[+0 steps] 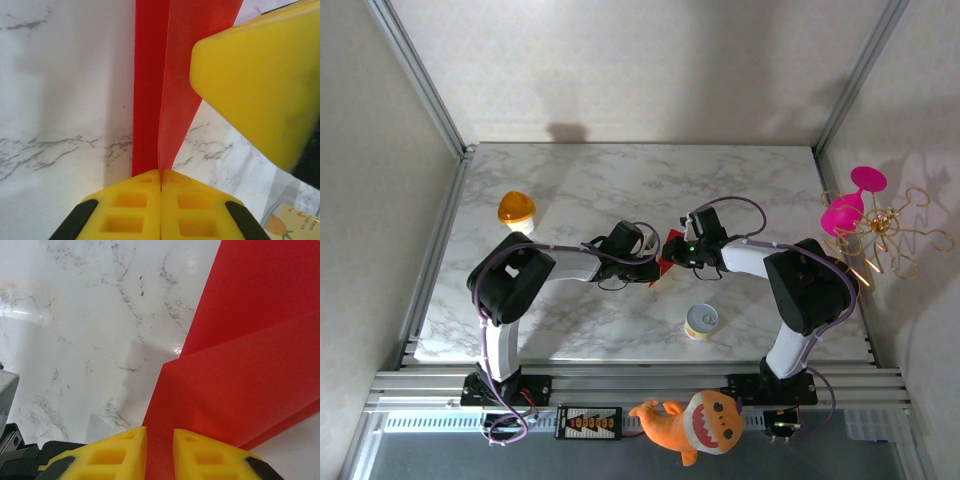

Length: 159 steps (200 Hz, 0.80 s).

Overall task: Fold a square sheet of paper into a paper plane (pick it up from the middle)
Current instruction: Fold the wing for the fifth time at the center of the table.

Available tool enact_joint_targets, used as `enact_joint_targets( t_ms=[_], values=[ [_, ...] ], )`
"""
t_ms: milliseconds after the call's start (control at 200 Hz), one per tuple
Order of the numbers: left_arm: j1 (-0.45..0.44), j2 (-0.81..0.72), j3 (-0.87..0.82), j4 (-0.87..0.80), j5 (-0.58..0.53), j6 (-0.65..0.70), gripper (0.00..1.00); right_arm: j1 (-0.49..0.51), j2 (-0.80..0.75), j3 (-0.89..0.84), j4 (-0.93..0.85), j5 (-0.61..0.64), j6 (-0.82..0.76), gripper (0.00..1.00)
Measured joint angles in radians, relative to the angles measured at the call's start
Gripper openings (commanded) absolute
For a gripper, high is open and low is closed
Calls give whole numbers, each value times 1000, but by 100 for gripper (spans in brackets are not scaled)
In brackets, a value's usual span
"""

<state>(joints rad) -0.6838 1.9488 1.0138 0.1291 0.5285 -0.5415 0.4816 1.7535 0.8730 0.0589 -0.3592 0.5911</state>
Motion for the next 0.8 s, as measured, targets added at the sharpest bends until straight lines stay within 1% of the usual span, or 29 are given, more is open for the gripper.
enact_joint_targets(
  t_ms=[796],
  values=[
    [0,6,8,-3,4,8,8,0,32,12,-18,46,-2,21]
  ],
)
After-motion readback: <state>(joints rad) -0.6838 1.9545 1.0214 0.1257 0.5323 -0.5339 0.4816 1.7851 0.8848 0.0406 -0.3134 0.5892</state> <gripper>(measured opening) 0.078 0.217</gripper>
